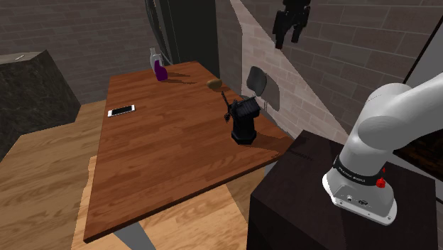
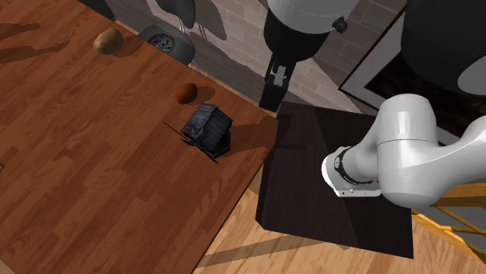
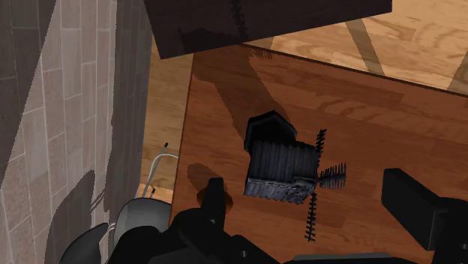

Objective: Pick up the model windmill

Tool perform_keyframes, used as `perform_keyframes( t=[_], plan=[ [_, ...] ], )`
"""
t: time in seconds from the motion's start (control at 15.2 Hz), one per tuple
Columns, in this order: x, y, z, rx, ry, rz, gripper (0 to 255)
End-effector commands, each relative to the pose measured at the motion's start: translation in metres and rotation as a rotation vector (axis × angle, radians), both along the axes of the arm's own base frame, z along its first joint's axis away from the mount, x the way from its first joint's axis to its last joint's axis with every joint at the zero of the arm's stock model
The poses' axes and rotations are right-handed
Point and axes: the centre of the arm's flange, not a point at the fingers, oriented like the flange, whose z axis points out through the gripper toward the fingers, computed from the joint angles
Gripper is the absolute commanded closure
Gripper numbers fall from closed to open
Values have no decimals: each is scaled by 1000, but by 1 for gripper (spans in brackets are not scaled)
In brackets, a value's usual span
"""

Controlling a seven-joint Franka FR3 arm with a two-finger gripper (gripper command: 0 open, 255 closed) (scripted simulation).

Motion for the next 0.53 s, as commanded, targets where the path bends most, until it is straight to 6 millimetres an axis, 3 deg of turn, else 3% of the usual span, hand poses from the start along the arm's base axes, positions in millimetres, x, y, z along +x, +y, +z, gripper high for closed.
perform_keyframes(
  t=[0.0, 0.46],
  plan=[
    [0, 0, 0, 0, 0, 0, 0],
    [40, 23, -74, -22, -104, -50, 0]
  ],
)
